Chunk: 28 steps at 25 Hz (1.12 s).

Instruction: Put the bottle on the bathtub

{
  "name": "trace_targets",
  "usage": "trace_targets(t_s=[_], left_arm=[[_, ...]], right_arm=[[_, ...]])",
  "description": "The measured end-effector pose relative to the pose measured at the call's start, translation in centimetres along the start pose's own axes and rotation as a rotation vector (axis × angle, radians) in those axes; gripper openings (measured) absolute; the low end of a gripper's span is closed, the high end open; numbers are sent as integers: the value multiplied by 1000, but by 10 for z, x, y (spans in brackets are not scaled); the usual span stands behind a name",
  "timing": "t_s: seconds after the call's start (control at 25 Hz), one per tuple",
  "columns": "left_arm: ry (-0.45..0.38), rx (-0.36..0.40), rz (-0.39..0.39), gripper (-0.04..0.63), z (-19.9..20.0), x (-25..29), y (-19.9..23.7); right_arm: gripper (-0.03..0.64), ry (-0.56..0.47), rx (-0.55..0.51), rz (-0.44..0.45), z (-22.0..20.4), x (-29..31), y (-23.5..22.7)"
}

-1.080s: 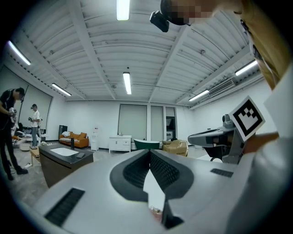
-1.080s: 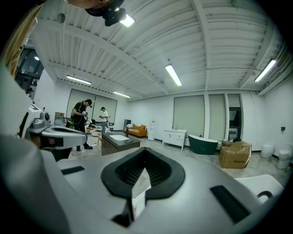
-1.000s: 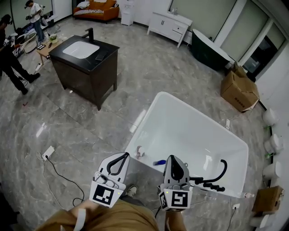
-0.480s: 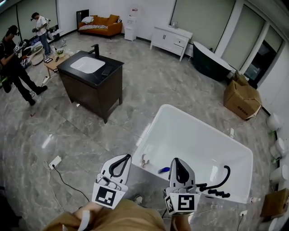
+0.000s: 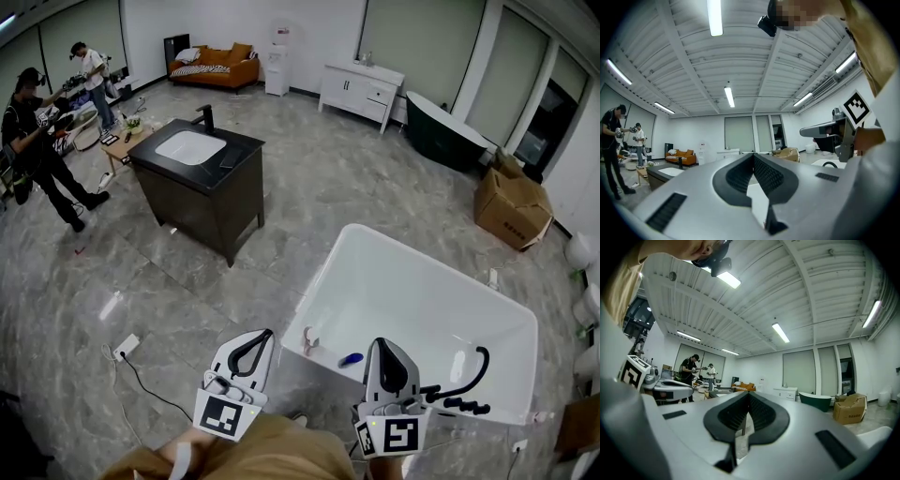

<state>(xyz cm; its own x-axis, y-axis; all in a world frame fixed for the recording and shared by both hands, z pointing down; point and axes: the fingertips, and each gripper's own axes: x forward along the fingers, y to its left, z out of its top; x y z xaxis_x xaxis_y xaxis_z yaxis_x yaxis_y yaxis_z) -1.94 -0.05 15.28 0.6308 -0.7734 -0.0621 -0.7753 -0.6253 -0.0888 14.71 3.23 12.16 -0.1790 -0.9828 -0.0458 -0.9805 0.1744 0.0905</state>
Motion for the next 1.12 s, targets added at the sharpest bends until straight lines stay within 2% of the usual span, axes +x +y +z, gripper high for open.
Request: trace_targets(t_s=[0.48, 1.12], left_arm=[[5, 0, -1, 6, 13, 6, -3], [-76, 28, -60, 6, 39, 38, -8]], right_arm=[[3, -12, -22, 32, 19, -5, -7], [3, -81, -69, 1, 43, 1, -21]])
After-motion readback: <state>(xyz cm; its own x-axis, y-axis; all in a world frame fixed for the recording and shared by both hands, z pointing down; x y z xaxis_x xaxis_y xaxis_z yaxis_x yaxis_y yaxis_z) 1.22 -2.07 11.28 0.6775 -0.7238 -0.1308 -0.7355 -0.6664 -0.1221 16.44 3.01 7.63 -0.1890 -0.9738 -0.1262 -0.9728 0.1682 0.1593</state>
